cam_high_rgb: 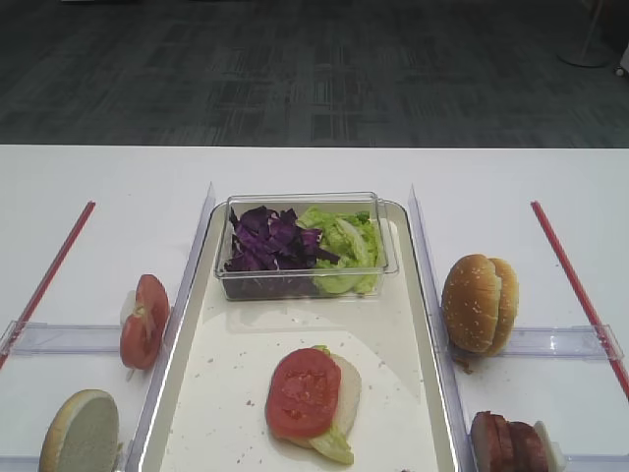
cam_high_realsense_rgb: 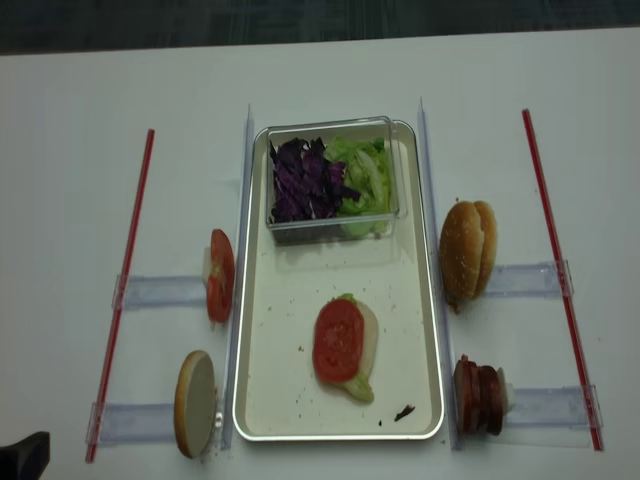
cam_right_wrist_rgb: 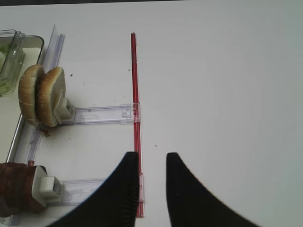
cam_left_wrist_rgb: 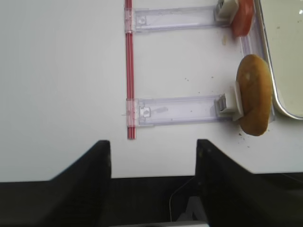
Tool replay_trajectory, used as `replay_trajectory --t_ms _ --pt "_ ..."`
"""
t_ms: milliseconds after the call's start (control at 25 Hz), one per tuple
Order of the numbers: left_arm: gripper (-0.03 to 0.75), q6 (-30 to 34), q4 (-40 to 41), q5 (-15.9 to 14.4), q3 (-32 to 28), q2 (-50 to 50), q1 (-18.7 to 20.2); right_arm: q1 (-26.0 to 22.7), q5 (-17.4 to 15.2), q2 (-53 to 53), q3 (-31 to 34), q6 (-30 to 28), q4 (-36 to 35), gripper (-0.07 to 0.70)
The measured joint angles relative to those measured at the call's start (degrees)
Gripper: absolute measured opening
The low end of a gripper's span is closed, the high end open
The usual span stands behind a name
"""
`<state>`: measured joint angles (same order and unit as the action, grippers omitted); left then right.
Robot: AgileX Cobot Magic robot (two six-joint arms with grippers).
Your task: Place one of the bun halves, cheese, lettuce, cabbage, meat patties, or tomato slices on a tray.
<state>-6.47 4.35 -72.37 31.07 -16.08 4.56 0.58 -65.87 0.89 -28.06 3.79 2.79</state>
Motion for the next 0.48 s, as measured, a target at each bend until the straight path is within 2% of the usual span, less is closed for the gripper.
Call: replay_trajectory --t_ms 480 --pt "0.368 -0.7 0.1 -0.4 -0.1 9.4 0.0 0.0 0.0 0.0 0.0 0.0 0.0 0.193"
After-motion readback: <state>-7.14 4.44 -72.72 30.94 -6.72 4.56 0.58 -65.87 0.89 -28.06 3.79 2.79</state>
